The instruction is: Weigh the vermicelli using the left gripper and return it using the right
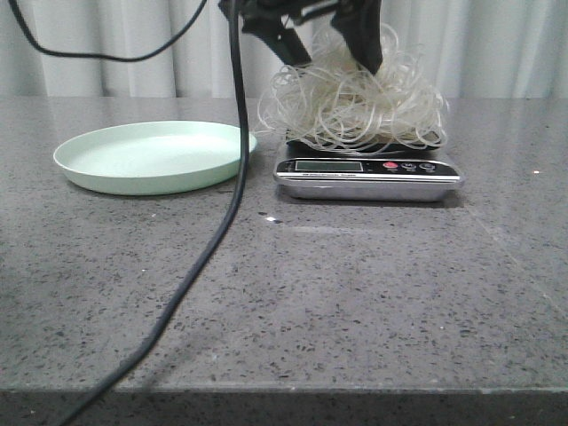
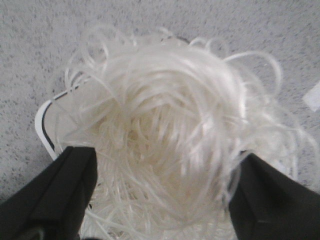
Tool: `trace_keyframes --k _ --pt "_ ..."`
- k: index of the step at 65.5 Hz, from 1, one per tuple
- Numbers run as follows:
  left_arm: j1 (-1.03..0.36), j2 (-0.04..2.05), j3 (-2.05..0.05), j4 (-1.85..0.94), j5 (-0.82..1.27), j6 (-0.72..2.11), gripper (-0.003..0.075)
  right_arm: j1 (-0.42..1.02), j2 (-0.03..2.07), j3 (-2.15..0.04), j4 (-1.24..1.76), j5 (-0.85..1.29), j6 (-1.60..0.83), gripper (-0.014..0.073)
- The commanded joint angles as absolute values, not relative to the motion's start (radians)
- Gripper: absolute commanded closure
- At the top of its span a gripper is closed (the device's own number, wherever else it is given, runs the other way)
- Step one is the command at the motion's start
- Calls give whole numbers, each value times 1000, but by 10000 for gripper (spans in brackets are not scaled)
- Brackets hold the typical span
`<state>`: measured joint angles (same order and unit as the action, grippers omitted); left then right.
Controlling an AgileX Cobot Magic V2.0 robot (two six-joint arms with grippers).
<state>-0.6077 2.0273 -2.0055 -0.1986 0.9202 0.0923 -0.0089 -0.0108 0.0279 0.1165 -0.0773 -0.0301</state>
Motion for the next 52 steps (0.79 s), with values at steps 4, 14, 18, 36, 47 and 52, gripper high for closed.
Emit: trace_keyframes --k 4,14,18,36,47,52 --pt "-603 1916 -2110 -169 914 90 154 -14 -26 20 106 -161 -31 433" --pt "-575 1817 -2116 -123 919 90 154 -14 -26 20 106 -161 -31 433" --pt "-558 1771 -2116 -123 929 90 154 -14 -26 20 106 -161 -31 433" --pt "-524 1531 -1987 -121 924 110 154 -14 -26 20 106 -161 -31 433" --pt "-524 1270 -1654 -123 741 125 154 -14 -26 20 106 -161 -31 433" --pt "-524 1143 -1498 -145 651 125 154 -14 -26 20 106 -161 -31 433"
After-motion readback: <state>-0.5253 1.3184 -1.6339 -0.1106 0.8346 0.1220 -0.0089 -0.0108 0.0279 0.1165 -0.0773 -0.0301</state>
